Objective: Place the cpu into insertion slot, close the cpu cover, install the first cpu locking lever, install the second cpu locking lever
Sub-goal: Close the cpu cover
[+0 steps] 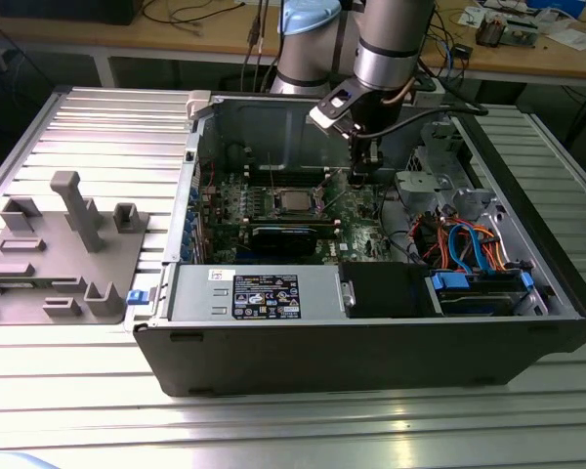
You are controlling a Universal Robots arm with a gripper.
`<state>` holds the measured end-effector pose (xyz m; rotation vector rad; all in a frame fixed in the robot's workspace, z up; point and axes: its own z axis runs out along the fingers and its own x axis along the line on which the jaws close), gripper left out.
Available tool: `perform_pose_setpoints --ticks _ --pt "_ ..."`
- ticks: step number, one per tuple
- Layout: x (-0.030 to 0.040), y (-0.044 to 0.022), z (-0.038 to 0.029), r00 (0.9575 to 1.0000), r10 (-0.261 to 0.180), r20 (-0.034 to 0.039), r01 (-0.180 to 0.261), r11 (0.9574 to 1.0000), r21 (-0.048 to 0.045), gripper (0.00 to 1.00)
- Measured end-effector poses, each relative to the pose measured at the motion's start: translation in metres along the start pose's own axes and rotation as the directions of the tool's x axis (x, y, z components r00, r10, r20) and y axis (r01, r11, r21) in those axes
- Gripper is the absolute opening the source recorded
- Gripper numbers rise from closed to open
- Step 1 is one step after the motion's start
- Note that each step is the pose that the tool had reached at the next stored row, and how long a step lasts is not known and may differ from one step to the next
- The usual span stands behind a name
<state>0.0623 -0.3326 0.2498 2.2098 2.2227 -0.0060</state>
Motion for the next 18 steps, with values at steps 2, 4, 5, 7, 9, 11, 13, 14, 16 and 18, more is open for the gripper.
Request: perform_pose_setpoints --ticks 2,4,5,7,9,11,13,14,16,18 --pt "0.0000 -0.0001 0.0000 1.0000 0.000 -0.0001 0.000 1.0000 0.0000 0.11" --pt "0.0001 -0.0006 0.0000 1.0000 0.000 -0.0001 0.000 1.0000 0.0001 0.11" --pt "0.0001 -0.0010 0.0000 1.0000 0.000 -0.0001 0.000 1.0000 0.0000 0.11" --pt "0.0001 -0.0013 0.0000 1.0000 0.000 -0.0001 0.000 1.0000 0.0000 0.11" --pt "0.0001 -0.0024 0.0000 1.0000 0.000 0.0000 0.000 1.0000 0.0000 0.11" --pt "0.0001 -0.0033 0.0000 1.0000 0.000 -0.0001 0.000 1.0000 0.0000 0.11" --pt "0.0001 -0.0043 0.0000 1.0000 0.000 -0.0001 0.000 1.0000 0.0001 0.11" --pt "0.0001 -0.0046 0.0000 1.0000 0.000 0.0000 0.000 1.0000 0.0001 0.11" --pt "0.0001 -0.0052 0.0000 1.0000 0.000 0.0000 0.000 1.0000 0.0000 0.11" --pt "0.0001 -0.0055 0.0000 1.0000 0.000 -0.0001 0.000 1.0000 0.0000 0.11"
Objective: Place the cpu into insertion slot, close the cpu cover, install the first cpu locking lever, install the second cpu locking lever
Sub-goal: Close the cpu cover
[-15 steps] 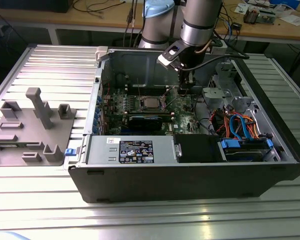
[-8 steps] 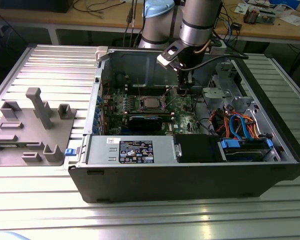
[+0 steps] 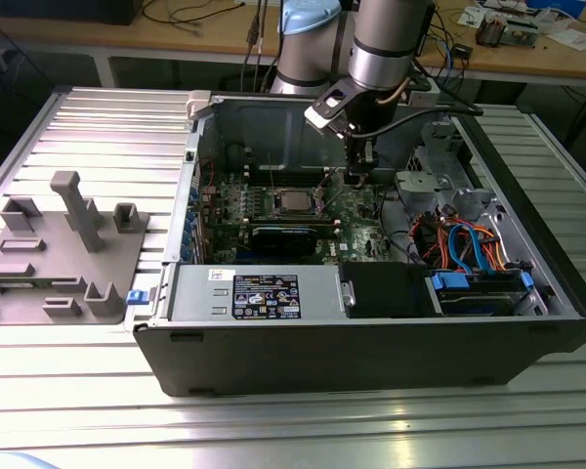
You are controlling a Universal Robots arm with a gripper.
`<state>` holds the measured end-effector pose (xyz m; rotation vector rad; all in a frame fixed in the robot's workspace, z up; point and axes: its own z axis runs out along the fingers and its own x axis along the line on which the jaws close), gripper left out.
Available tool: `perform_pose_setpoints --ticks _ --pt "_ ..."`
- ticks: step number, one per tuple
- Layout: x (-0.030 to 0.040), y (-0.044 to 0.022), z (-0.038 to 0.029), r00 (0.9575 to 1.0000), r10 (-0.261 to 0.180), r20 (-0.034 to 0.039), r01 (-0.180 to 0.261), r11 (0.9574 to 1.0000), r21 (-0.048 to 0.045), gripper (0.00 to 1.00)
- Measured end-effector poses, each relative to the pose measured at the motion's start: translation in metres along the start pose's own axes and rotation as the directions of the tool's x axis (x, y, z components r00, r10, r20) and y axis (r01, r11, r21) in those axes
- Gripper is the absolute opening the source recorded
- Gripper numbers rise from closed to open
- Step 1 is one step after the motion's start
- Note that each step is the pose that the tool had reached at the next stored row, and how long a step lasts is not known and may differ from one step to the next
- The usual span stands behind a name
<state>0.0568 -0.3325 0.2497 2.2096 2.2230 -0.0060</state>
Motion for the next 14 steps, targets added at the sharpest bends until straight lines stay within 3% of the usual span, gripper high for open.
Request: perform_pose_setpoints --ticks 10,14 --pt "0.0000 -0.0014 0.0000 1.0000 0.000 0.0000 0.000 1.0000 0.0000 0.11" --pt "0.0000 -0.0057 0.0000 1.0000 0.000 0.0000 0.000 1.0000 0.0000 0.11"
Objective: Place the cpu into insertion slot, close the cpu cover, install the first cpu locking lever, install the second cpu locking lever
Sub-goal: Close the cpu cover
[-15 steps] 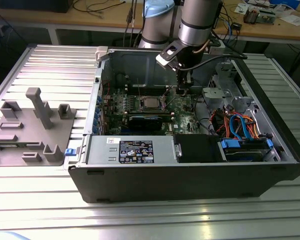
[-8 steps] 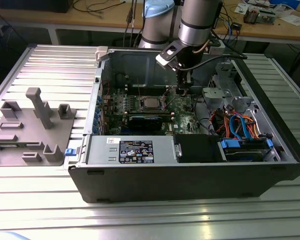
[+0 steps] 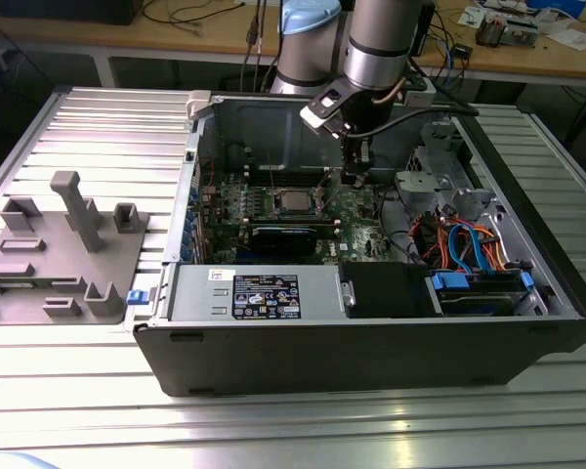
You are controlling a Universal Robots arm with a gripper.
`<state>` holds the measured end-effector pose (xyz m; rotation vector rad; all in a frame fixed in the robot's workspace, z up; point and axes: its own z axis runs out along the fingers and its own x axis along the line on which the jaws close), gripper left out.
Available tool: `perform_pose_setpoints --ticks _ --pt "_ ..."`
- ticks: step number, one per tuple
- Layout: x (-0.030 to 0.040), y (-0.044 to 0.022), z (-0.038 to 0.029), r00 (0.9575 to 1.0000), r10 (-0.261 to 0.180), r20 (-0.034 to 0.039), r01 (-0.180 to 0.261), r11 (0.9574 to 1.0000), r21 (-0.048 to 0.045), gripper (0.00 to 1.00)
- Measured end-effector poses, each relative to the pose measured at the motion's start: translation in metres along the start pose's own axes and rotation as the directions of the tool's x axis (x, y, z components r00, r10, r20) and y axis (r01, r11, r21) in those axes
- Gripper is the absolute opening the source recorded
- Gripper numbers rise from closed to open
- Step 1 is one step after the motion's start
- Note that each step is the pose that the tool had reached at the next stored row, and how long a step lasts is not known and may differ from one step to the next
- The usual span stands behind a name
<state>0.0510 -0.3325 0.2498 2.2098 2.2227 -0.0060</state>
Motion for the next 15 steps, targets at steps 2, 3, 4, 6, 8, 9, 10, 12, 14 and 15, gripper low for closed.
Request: perform_pose_setpoints --ticks 2,3,4,6,8,9,10,12,14,15 --pt "0.0000 -0.0023 0.0000 1.0000 0.000 0.0000 0.000 1.0000 0.0000 0.11" --pt "0.0000 -0.0034 0.0000 1.0000 0.000 0.0000 0.000 1.0000 0.0000 0.11" --pt "0.0000 -0.0042 0.0000 1.0000 0.000 0.0000 0.000 1.0000 0.0001 0.11" --pt "0.0000 -0.0058 0.0000 1.0000 0.000 0.0000 0.000 1.0000 0.0001 0.11" --pt "0.0000 -0.0078 0.0000 1.0000 0.000 0.0000 0.000 1.0000 0.0000 0.11" --pt "0.0001 -0.0084 0.0000 1.0000 0.000 0.0000 0.000 1.0000 0.0000 0.11" --pt "0.0000 -0.0094 0.0000 1.0000 0.000 0.0000 0.000 1.0000 0.0000 0.11" --pt "0.0001 -0.0107 0.0000 1.0000 0.000 0.0000 0.000 1.0000 0.0000 0.11" --pt "0.0001 -0.0124 0.0000 1.0000 0.000 0.0000 0.000 1.0000 0.0000 0.11" --pt "0.0001 -0.0129 0.0000 1.0000 0.000 0.0000 0.000 1.0000 0.0000 0.11"
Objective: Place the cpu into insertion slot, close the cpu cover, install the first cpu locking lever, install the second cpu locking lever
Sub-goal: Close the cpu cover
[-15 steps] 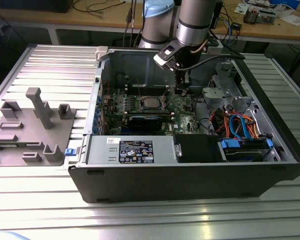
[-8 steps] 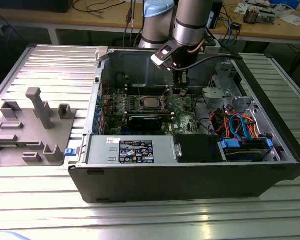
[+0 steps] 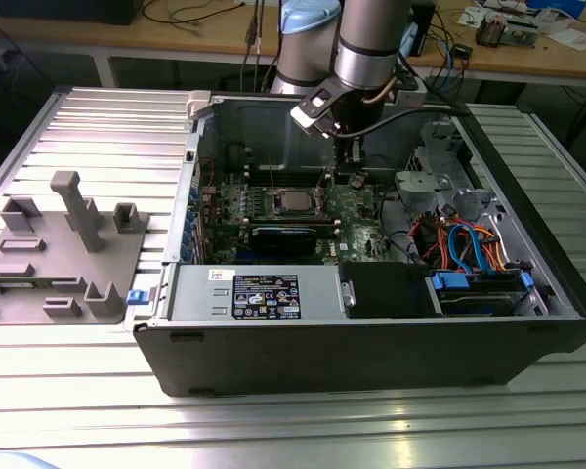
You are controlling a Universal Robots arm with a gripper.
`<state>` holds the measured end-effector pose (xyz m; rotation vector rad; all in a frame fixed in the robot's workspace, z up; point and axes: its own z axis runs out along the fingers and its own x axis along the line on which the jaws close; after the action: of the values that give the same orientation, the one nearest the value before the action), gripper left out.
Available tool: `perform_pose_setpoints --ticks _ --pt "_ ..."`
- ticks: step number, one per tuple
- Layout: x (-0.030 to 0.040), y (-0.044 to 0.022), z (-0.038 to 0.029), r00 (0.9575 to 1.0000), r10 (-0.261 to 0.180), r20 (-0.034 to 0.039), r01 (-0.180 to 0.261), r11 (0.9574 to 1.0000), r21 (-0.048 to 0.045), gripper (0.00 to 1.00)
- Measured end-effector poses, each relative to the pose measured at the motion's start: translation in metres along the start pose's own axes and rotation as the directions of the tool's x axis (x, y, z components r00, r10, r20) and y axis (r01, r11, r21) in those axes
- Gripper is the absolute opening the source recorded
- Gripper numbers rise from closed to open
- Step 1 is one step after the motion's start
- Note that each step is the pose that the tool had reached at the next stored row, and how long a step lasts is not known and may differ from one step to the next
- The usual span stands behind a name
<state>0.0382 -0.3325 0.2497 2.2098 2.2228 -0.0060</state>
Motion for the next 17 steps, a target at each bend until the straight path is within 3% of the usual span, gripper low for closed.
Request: perform_pose_setpoints --ticks 17 --pt "0.0000 -0.0058 0.0000 1.0000 0.000 0.0000 0.000 1.0000 0.0000 0.11"
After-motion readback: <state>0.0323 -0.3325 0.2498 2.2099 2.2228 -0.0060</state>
